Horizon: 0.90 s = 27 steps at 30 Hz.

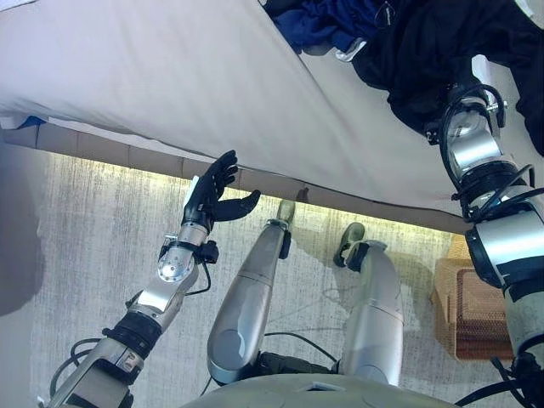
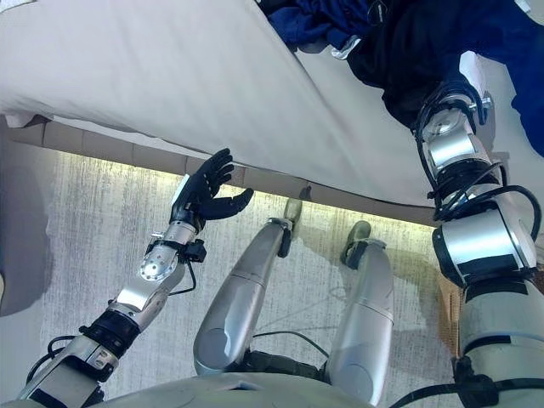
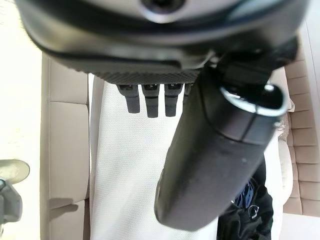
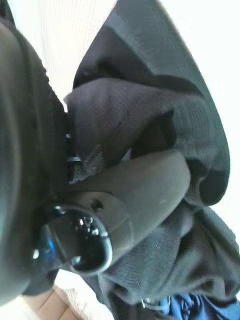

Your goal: Pick up the clothes from the bed and place them into the basket

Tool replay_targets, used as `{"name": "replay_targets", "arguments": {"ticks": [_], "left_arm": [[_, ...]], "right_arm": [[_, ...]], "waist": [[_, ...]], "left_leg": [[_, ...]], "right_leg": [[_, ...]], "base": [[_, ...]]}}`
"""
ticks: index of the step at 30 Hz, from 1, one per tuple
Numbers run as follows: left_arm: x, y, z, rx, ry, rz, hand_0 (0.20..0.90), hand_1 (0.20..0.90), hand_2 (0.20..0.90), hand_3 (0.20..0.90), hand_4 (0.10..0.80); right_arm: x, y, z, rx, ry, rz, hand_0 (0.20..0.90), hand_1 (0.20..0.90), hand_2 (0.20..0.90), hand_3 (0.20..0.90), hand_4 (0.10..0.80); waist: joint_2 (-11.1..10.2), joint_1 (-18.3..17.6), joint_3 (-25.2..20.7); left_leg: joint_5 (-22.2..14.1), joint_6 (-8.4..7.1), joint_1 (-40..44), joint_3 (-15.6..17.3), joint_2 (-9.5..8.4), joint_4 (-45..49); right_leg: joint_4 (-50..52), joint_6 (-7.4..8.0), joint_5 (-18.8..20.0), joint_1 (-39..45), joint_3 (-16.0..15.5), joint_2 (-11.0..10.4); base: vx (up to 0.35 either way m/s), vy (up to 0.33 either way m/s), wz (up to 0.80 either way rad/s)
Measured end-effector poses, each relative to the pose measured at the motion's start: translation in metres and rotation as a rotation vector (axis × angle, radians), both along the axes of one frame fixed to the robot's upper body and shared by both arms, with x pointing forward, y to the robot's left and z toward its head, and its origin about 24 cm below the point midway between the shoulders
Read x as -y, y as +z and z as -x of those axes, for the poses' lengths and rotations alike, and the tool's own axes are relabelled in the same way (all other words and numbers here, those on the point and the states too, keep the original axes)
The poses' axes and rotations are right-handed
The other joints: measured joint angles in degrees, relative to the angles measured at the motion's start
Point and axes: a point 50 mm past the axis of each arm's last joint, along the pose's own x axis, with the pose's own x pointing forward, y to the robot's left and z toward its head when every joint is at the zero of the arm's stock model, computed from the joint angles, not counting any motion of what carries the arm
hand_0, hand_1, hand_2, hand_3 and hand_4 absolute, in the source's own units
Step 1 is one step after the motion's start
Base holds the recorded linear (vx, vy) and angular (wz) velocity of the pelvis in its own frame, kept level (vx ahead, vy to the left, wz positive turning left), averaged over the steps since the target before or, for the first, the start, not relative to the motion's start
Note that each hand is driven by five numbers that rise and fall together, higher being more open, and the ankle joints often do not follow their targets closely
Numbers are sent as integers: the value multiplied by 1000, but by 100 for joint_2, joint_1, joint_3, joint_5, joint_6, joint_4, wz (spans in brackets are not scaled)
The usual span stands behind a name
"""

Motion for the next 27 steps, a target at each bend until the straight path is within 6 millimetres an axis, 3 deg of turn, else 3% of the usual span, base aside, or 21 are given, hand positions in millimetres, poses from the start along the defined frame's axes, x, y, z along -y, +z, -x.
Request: {"name": "replay_targets", "arguments": {"ticks": [6,14,18,22,26,27], "left_arm": [[0,-1,1,-5,2,0,900,900,900,900,800],[0,-2,2,-5,0,1,900,900,900,900,800],[1,1,0,4,-7,1,900,900,900,900,800],[1,0,-2,-18,-7,-8,900,900,900,900,800],[-1,-9,0,-98,-3,-33,900,900,900,900,800],[-3,-14,3,-121,1,-39,900,900,900,900,800]], "right_arm": [[2,-15,2,-45,8,-23,300,300,300,200,100],[4,-19,3,-44,1,-45,300,300,300,200,100],[13,-8,7,-1,-10,-60,300,300,300,200,100],[21,16,13,96,-10,-87,300,300,300,200,100],[29,31,19,166,-13,-104,300,300,300,200,100],[31,34,20,179,-15,-113,300,300,300,200,100]], "waist": [[0,18,1],[-5,-138,1],[-30,-221,-15],[-52,-225,-26],[-120,-300,-64],[-216,-330,-265]], "left_leg": [[-71,20,429,116,100,-103],[436,4,1925,185,218,-1819],[590,-28,2696,195,262,-2558],[666,-23,3334,227,326,-2949],[677,-34,4181,231,397,-3388],[679,-36,4270,237,397,-3455]], "right_leg": [[-204,-65,67,398,49,93],[-1786,57,590,1784,-105,276],[-2357,34,649,2464,-233,314],[-2736,151,761,3072,-252,419],[-3215,185,788,3938,-300,544],[-3289,187,786,4009,-310,546]], "base": [[-2,-25,-13],[21,-45,-13],[72,-49,-3],[104,-16,-10],[211,12,-8],[247,39,-7]]}}
